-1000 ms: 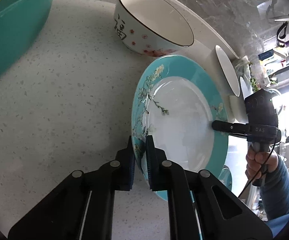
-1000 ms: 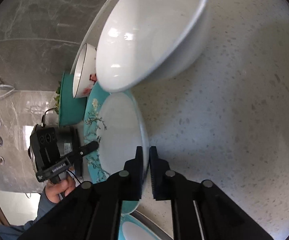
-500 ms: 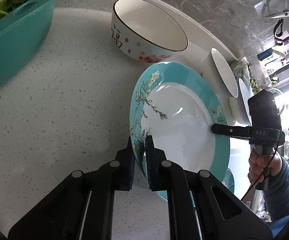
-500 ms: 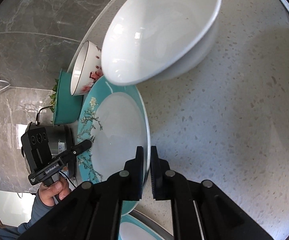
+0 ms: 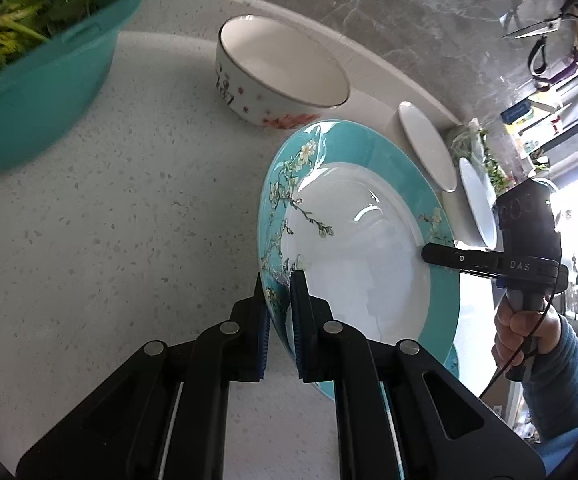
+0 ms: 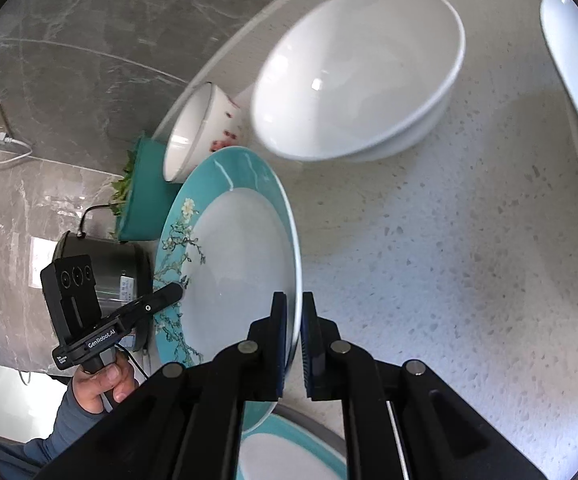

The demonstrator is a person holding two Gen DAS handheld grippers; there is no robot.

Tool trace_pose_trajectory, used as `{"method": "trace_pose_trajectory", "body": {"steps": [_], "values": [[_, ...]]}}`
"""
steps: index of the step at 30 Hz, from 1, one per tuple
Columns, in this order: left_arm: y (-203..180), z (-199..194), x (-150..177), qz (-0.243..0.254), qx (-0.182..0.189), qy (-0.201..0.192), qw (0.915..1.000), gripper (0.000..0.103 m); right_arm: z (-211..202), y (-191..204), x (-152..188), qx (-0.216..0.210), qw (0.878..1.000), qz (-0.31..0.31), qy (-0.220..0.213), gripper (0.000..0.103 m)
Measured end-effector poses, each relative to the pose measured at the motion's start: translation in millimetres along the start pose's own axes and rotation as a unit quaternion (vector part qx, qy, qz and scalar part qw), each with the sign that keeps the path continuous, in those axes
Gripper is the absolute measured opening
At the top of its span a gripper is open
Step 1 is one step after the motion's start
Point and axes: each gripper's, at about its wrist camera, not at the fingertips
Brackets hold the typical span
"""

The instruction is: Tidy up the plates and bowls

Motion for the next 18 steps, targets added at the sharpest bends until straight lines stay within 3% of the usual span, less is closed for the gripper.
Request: {"method": "trace_pose_trajectory", "body": {"steps": [10, 18], "values": [[-33.0, -79.6, 6.1, 0.022, 0.011, -0.054, 0.9983, 0.008, -51.6, 54.4, 8.1, -0.013, 0.999, -0.038, -0.031, 0.009], [-67.7, -103.6, 55.3, 0.029, 0.017, -0.054, 0.9980, 0.008, -56.1, 55.3, 6.5, -0.012, 0.998, -0.051, -0.044, 0.010]]}}
Point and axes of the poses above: each gripper's, at about its wrist camera, not at the fingertips, and z roughly the way its jaws point, y to its left, x to its underside, and after that the axes turned 3 degrees about -z, right-handed
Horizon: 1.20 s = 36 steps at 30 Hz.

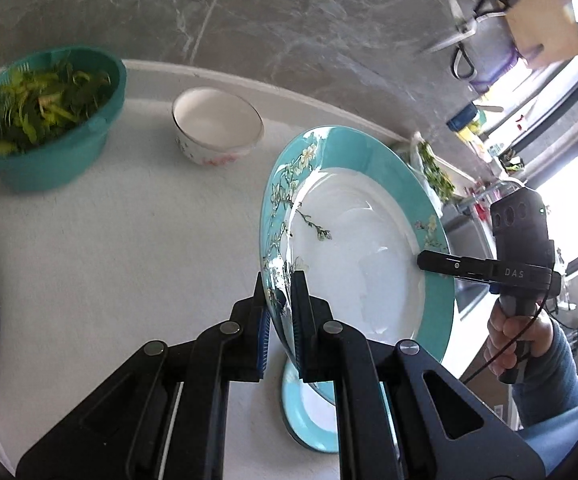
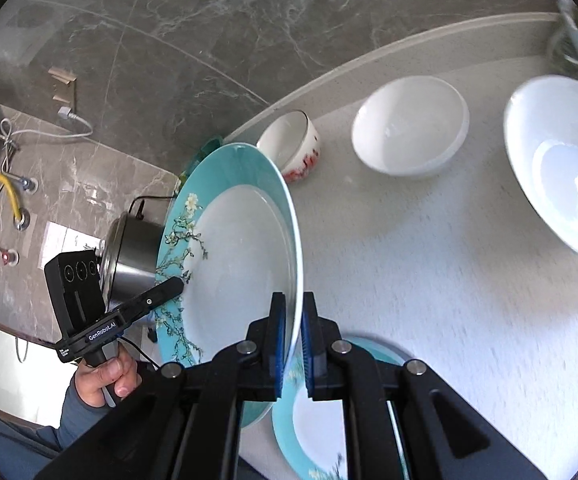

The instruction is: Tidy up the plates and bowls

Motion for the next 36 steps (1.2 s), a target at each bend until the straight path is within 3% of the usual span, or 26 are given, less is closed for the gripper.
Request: {"method": "trace_pose_trajectory", "body": {"steps": [2, 11, 18, 27, 36], "values": [[-12.4, 3.0, 16.0, -0.004, -0.001, 0.008, 1.0000, 0.008, 3.0, -11.7, -2.3, 0.000, 1.000, 0.006, 0.001, 0.010], [-38.0, 26.0, 96.5, -0.016, -0.027, 0.038, 0.9988, 0.008, -12.7, -38.7, 68.3, 0.015, 0.999, 0.015, 0.030, 0.011], [-45.1, 45.7, 147.9, -0.011, -0.060, 0.041, 0.9973, 0.010, -9.3, -50.4, 99.5, 0.053, 0.997, -0.019, 0.044, 0.010], [-50.4, 67.3, 162.6, 0.009, -0.106, 0.038, 0.9936, 0.014, 3.8, -45.1, 117.6, 0.117, 0.989, -0.074, 0.043, 0.014], [-50.7, 81.1, 156.8, 0.028, -0.120, 0.035, 0.9918, 0.016, 13.1, -26.4, 122.0, 0.196, 0.969, -0.147, 0.033, 0.019]]}}
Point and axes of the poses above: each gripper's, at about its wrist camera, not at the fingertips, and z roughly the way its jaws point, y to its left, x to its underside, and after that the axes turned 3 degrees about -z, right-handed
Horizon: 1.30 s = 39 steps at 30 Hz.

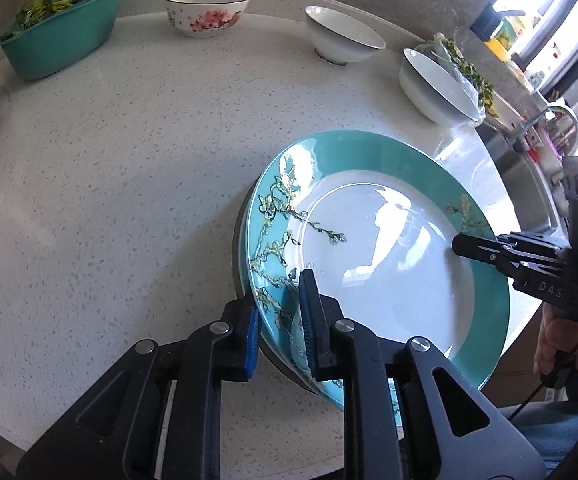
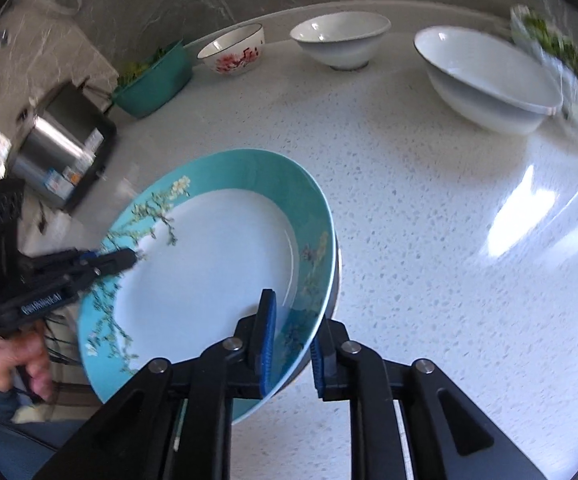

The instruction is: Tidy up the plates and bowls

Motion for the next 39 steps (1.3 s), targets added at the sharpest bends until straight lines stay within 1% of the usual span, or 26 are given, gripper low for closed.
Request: {"method": "trace_pose_trajectory", "body": {"steps": [1, 4, 8, 10, 16, 23, 27, 29, 30, 31, 32, 34, 35, 37, 38, 39], "values": [[-1.1, 0.2, 0.5, 0.004, 0.000, 0.000, 1.0000, 0.016, 0.3, 2.5, 1.6, 0.011, 1.000, -0.009, -0.001, 0.019], [-2.9, 1.8, 0.7, 0.012, 0.001, -0.001, 0.9999, 0.016, 1.6, 3.2, 3.9, 0.026, 1.000, -0.014, -0.002, 0.021], [-6.2, 2.2, 0.7, 0.025, -0.007, 0.001, 0.9997, 0.016, 6.0, 6.6, 3.9, 0.053, 0.998, -0.034, 0.000, 0.025], [-8.0, 2.9, 0.7, 0.030, -0.010, 0.000, 0.9995, 0.016, 7.0, 5.2, 4.6, 0.052, 0.998, -0.031, 0.001, 0.026], [-13.6, 4.2, 0.5, 0.042, -0.025, -0.004, 0.9988, 0.020, 7.7, 5.3, 5.4, 0.056, 0.998, -0.036, 0.001, 0.026], [-24.5, 6.4, 1.9, 0.060, -0.057, -0.009, 0.9965, 0.027, 8.0, 17.3, 4.8, 0.093, 0.993, -0.072, 0.004, 0.031], [-30.7, 7.5, 3.6, 0.063, -0.074, -0.013, 0.9952, 0.031, 7.3, 18.3, 4.8, 0.097, 0.992, -0.077, 0.005, 0.032], [-35.8, 8.6, 5.1, 0.068, -0.080, -0.014, 0.9943, 0.041, 7.0, 18.6, 4.8, 0.096, 0.992, -0.079, 0.006, 0.033], [-39.2, 9.3, 6.1, 0.071, -0.084, -0.016, 0.9937, 0.044, 7.0, 18.3, 4.7, 0.092, 0.993, -0.079, 0.006, 0.035], [-41.7, 9.9, 7.0, 0.074, -0.088, -0.018, 0.9932, 0.051, 7.1, 18.6, 5.2, 0.088, 0.993, -0.079, 0.006, 0.036], [-44.7, 10.6, 8.3, 0.077, -0.095, -0.022, 0.9922, 0.060, 7.3, 19.5, 5.6, 0.084, 0.993, -0.082, 0.005, 0.038], [-46.4, 12.3, 10.6, 0.074, -0.110, -0.026, 0.9908, 0.068, 7.8, 23.2, 7.8, 0.076, 0.993, -0.094, 0.003, 0.039], [-46.5, 12.0, 11.9, 0.070, -0.113, -0.029, 0.9907, 0.068, 8.9, 24.9, 8.4, 0.073, 0.992, -0.101, 0.005, 0.041], [-47.6, 8.8, 14.1, 0.063, -0.120, -0.040, 0.9900, 0.068, 7.7, 26.4, 11.1, 0.068, 0.992, -0.106, 0.000, 0.041], [-48.8, 6.5, 15.3, 0.060, -0.126, -0.045, 0.9892, 0.070, 6.2, 25.8, 12.3, 0.065, 0.992, -0.107, -0.003, 0.042], [-49.4, 4.0, 15.8, 0.056, -0.129, -0.049, 0.9888, 0.071, 4.1, 23.8, 13.2, 0.062, 0.992, -0.109, -0.007, 0.046]]}}
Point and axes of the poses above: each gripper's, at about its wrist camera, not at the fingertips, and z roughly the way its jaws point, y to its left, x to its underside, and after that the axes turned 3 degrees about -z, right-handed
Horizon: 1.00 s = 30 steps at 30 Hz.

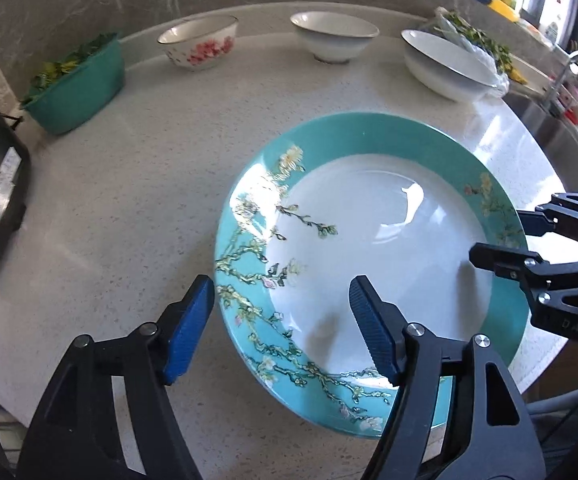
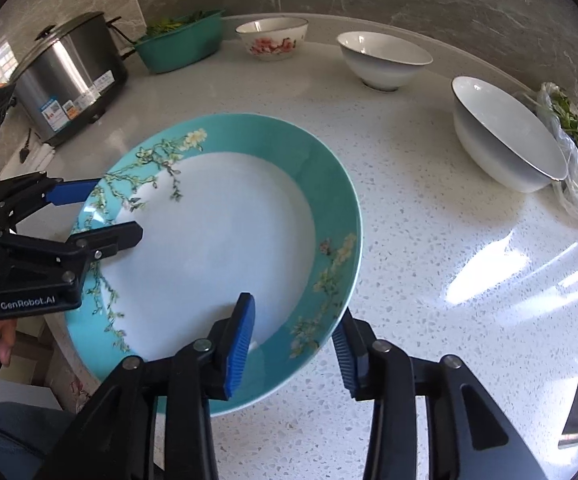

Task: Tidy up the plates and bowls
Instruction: 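Open the right gripper and pull it back from the plate stack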

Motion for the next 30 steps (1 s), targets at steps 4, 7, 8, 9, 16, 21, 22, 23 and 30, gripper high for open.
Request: {"method": "trace_pose_trajectory", "body": {"steps": [4, 7, 8, 9, 16, 21, 22, 23, 30], "values": [[1.2, -16.9, 0.5, -0.021, -0.010, -0.011, 0.9997, 0.072, -5.0, -16.2, 7.4, -0.021, 0.999, 0.028, -0.010, 0.064], [3.3, -40.1, -8.8, -0.033, 0.011, -0.034, 0.9988, 0.072, -17.5, -36.9, 10.6, -0.063, 0.994, 0.087, -0.027, 0.072], [4.0, -47.9, -16.6, -0.039, 0.030, -0.041, 0.9980, 0.078, -22.3, -42.9, 12.4, -0.075, 0.991, 0.105, -0.037, 0.078], [3.9, -54.4, -24.6, -0.043, 0.048, -0.047, 0.9968, 0.083, -31.7, -56.2, 16.7, -0.097, 0.984, 0.141, -0.056, 0.083], [-16.9, -64.2, -116.5, -0.055, 0.233, -0.057, 0.9693, 0.091, -80.0, -162.3, 47.5, -0.091, 0.933, 0.338, -0.089, 0.085], [-53.4, -26.8, -186.1, -0.035, 0.244, 0.010, 0.9691, 0.091, -128.9, -229.8, 41.1, -0.048, 0.915, 0.374, -0.143, 0.085], [-65.1, -18.5, -198.3, -0.023, 0.228, 0.017, 0.9732, 0.091, -132.3, -239.8, 39.6, -0.050, 0.913, 0.376, -0.151, 0.085], [-76.7, -10.8, -209.1, -0.009, 0.207, 0.022, 0.9780, 0.091, -132.3, -250.4, 35.0, -0.055, 0.911, 0.378, -0.154, 0.085], [-137.7, 63.9, -260.9, -0.003, 0.152, 0.062, 0.9865, 0.089, -73.1, -305.0, -9.2, -0.100, 0.918, 0.368, -0.107, 0.083]]}}
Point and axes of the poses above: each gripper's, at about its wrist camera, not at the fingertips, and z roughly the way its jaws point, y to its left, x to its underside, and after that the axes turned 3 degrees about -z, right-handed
